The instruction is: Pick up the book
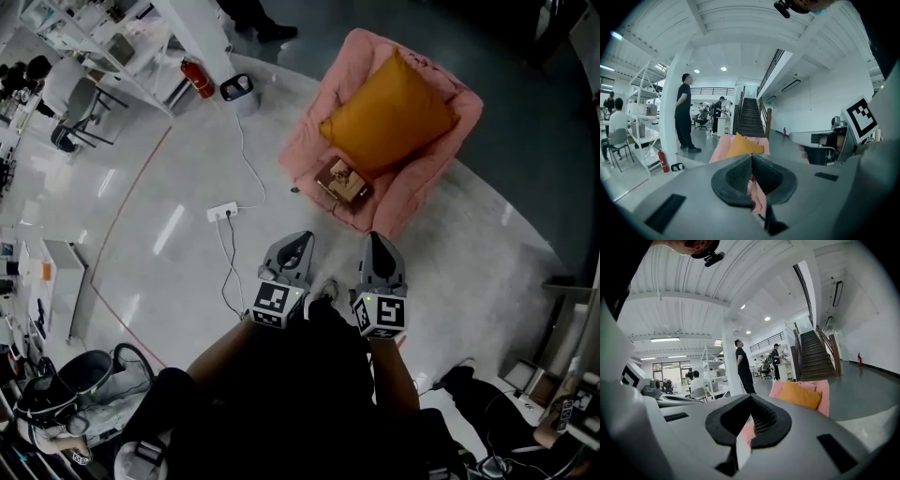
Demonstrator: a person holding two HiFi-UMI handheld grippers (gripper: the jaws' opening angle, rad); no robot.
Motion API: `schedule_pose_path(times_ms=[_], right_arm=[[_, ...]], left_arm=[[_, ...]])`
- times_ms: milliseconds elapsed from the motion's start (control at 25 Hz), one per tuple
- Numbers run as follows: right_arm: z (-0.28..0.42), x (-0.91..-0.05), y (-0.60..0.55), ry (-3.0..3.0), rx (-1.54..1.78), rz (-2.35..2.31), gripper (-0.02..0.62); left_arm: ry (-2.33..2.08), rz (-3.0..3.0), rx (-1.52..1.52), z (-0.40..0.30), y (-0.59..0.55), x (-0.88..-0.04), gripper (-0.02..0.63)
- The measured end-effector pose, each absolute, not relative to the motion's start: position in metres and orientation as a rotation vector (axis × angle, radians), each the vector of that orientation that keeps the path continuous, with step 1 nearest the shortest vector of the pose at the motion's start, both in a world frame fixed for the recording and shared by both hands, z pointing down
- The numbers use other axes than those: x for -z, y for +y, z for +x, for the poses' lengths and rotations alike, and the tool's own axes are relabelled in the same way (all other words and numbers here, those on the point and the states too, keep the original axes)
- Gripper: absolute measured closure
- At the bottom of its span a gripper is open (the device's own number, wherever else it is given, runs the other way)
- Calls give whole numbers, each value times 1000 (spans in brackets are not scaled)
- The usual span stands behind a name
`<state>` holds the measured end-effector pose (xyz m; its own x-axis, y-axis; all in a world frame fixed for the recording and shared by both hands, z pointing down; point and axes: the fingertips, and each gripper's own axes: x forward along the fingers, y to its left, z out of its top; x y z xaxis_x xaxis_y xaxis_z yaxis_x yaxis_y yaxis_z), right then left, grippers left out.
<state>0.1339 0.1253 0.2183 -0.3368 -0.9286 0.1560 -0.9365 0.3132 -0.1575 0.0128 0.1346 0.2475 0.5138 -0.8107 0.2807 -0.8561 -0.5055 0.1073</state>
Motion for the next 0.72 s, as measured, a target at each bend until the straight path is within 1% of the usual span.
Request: schedule_pose_path(times_ms=[320,720], right_arm=[[134,-237,97,-2441,-367,1829,593],[108,-261,40,-2360,-395,1870,594]], left_arm=[[-1345,2530,-289,13,96,-257,598],[-1232,2517,-297,-5,30,-280,598]])
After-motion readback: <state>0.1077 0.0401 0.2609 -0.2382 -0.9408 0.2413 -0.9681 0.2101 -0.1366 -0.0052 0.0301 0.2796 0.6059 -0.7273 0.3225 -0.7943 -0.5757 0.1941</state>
